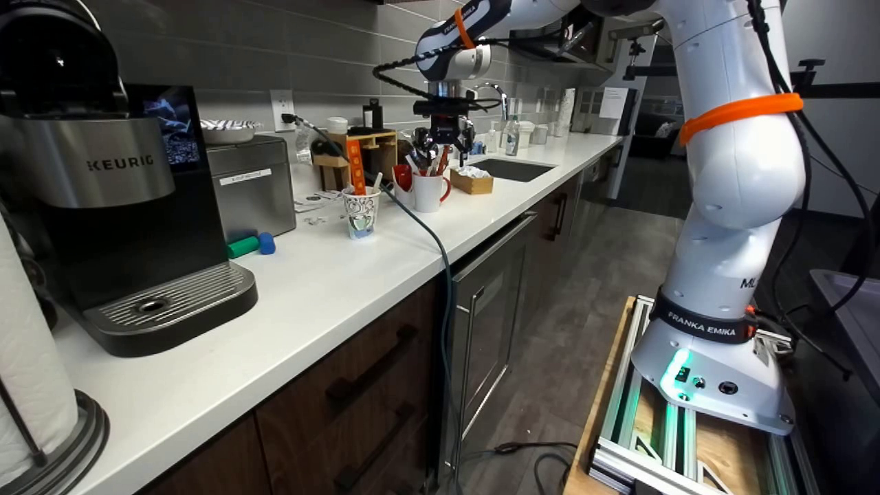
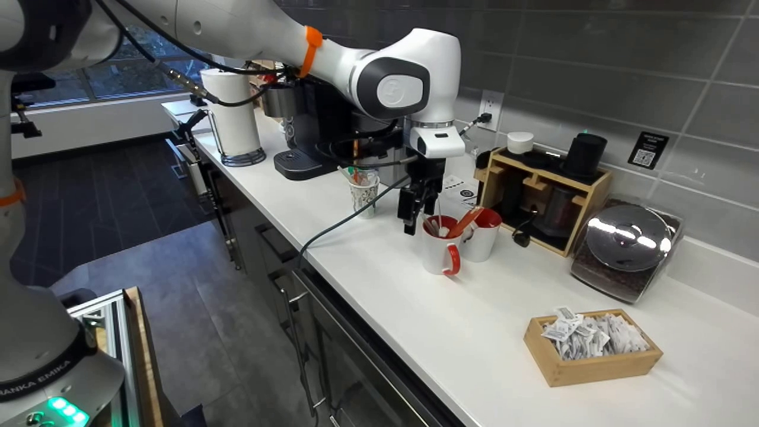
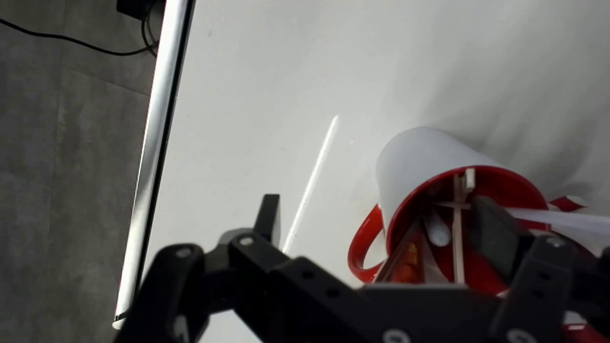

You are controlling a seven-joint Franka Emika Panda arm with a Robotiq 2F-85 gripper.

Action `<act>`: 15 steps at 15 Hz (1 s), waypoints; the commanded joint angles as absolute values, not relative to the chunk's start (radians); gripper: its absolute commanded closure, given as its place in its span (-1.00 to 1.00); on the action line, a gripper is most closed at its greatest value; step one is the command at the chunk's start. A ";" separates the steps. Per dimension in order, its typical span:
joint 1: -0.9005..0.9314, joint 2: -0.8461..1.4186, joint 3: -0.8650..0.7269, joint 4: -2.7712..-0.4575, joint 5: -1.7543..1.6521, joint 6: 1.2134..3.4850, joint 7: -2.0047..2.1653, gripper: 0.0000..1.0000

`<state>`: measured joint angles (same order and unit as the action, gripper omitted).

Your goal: Move the pen to the next cup

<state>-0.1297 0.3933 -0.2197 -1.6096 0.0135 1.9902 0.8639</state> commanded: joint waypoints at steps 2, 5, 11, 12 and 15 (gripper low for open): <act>-0.132 0.408 -0.224 -1.584 0.021 1.989 0.909 -1.00; -0.128 0.414 -0.222 -1.573 0.021 1.992 0.924 -0.60; -0.128 0.458 -0.212 -1.519 0.030 1.984 0.945 -0.39; -0.127 0.468 -0.210 -1.506 0.029 1.984 0.947 -0.38; -0.125 0.502 -0.206 -1.460 0.030 1.975 0.949 -0.36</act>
